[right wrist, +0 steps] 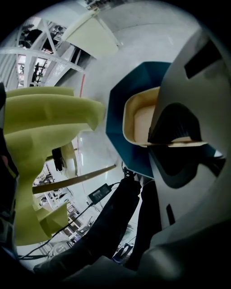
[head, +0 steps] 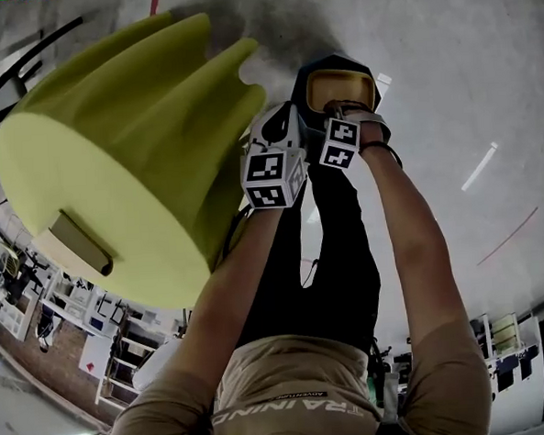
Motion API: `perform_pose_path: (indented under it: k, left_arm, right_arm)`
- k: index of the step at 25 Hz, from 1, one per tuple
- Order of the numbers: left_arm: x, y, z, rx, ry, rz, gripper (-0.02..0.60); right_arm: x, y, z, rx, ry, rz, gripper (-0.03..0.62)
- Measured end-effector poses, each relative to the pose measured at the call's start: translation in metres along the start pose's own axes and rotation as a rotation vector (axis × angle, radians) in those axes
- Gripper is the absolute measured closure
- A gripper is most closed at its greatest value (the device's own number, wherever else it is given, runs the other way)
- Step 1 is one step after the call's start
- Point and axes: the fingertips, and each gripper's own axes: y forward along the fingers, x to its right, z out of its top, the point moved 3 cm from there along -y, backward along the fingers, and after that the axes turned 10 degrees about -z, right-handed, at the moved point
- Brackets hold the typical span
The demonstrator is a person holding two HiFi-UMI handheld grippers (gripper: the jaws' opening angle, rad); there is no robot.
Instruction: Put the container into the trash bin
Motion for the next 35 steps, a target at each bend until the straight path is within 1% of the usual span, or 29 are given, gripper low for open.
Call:
perform_pose_path:
  k: [3,7,8,9,10,12,15,16,17,18,19,20,23,25,27,31,33,35]
  left_arm:
    - [-0.004,0.0,-0.018,-0.018,-0.008,-0.001,0.58]
    - [-0.005,-0.003,-0.034,-0.034,-0.013,0.003,0.58]
    - [-0.005,-0.003,-0.036,-0.039,-0.009,0.002,0.58]
    - [-0.005,-0.004,-0.036,-0.044,-0.009,0.001,0.58]
    - [-0.005,-0.005,-0.036,-0.046,-0.013,0.001,0.58]
    - [-0.003,-0.007,-0.034,-0.044,-0.016,-0.001,0.58]
    - [0.004,-0.009,-0.029,-0.041,0.01,-0.008,0.58]
    - [0.006,-0.011,-0.028,-0.04,0.015,-0.01,0.58]
    - [0.01,-0.012,-0.027,-0.038,0.017,-0.013,0.58]
    - [0.013,-0.014,-0.025,-0.034,0.021,-0.017,0.58]
    - [0.017,-0.016,-0.023,-0.03,0.029,-0.024,0.58]
    - [0.021,-0.018,-0.02,-0.027,0.04,-0.031,0.58]
    - [0.034,-0.031,-0.015,-0.027,0.058,-0.034,0.58]
    - [0.044,-0.041,-0.011,-0.024,0.048,-0.031,0.58]
    - [0.059,-0.053,-0.002,-0.016,0.058,-0.036,0.58]
    - [0.099,-0.088,0.021,0.006,0.111,-0.063,0.58]
    - [0.117,-0.111,0.033,0.015,0.132,-0.074,0.58]
    - [0.132,-0.135,0.051,0.038,0.132,-0.092,0.58]
  right_arm:
    - [-0.002,0.013,0.001,-0.005,0.023,-0.006,0.566]
    - [-0.004,0.014,0.004,0.019,0.044,-0.025,0.555]
    - [-0.005,0.013,0.004,0.023,0.052,-0.02,0.528]
    - [-0.007,0.011,0.005,0.023,0.058,-0.011,0.463]
    - [-0.008,0.009,0.005,0.023,0.061,-0.004,0.423]
    - [-0.008,0.001,0.007,0.027,0.067,-0.008,0.422]
    - [-0.007,-0.013,0.009,0.04,0.098,-0.02,0.422]
    - [-0.008,-0.018,0.008,0.045,0.113,-0.022,0.423]
    - [-0.007,-0.023,0.007,0.05,0.13,-0.028,0.438]
    - [-0.006,-0.029,0.007,0.057,0.152,-0.039,0.47]
    - [-0.004,-0.036,0.006,0.064,0.179,-0.054,0.514]
    - [-0.002,-0.044,0.006,0.07,0.212,-0.069,0.584]
    - [0.001,-0.079,0.009,0.096,0.314,-0.088,0.588]
    - [0.001,-0.106,0.011,0.133,0.364,-0.098,0.588]
    - [0.002,-0.137,0.013,0.182,0.418,-0.122,0.589]
    - [0.005,-0.217,0.017,0.298,0.564,-0.214,0.589]
    - [0.0,-0.259,0.024,0.343,0.601,-0.25,0.589]
    - [-0.002,-0.299,0.033,0.383,0.62,-0.287,0.589]
